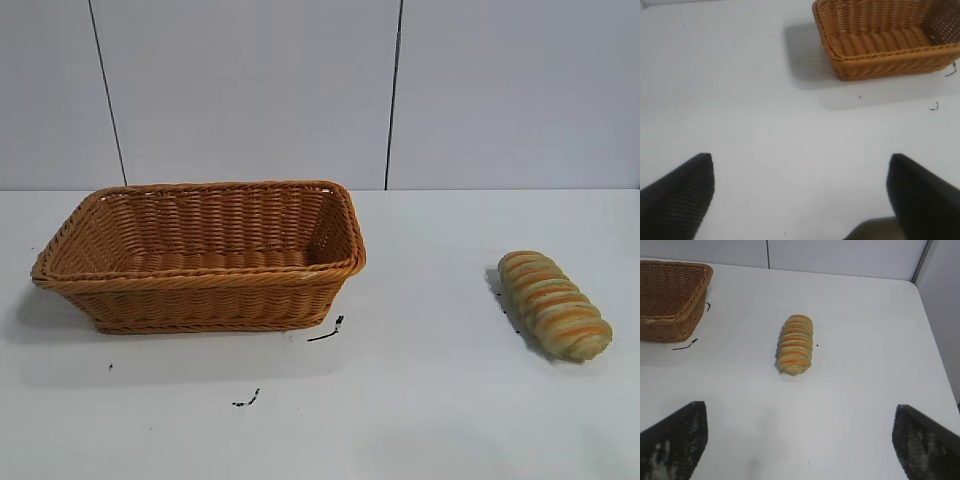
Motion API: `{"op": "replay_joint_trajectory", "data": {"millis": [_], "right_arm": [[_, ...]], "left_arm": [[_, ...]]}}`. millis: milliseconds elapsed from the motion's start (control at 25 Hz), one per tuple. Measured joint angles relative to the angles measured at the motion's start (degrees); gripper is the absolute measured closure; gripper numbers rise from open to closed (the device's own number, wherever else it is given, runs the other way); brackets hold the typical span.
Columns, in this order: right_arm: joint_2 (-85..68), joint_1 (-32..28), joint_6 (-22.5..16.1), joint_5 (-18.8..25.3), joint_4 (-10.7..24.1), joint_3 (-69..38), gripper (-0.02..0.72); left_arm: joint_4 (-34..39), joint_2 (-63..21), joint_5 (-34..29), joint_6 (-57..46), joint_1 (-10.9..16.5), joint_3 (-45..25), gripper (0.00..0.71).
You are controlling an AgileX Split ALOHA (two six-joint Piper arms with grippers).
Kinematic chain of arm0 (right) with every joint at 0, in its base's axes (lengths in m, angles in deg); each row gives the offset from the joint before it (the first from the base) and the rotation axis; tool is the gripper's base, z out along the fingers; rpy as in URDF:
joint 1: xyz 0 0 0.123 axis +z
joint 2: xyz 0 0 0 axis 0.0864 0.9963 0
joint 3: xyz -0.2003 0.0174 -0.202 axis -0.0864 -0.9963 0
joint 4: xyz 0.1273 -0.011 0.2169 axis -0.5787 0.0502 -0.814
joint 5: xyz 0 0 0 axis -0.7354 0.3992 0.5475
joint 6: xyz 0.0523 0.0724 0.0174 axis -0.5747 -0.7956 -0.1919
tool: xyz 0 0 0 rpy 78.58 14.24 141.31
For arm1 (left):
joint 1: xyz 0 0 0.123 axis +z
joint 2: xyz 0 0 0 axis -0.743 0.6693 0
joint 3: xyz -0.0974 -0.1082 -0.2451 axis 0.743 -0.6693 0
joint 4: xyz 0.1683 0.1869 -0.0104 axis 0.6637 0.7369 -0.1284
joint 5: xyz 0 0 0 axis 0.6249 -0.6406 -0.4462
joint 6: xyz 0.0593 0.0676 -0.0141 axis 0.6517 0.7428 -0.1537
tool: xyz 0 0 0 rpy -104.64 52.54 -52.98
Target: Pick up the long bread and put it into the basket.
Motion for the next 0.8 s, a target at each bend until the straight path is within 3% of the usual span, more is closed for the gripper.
{"op": "replay_joint_trajectory", "data": {"millis": [600,800], "right_arm": [[0.8,0.0,0.0,-0.1,0.2,0.2,0.010],[12.1,0.0,0.0,-0.1,0.3,4.3,0.010]], "left_arm": [[0.0,0.0,0.0,0.0,0.0,0.0,0.014],[0.0,0.0,0.0,0.0,0.0,0.0,0.014]]}}
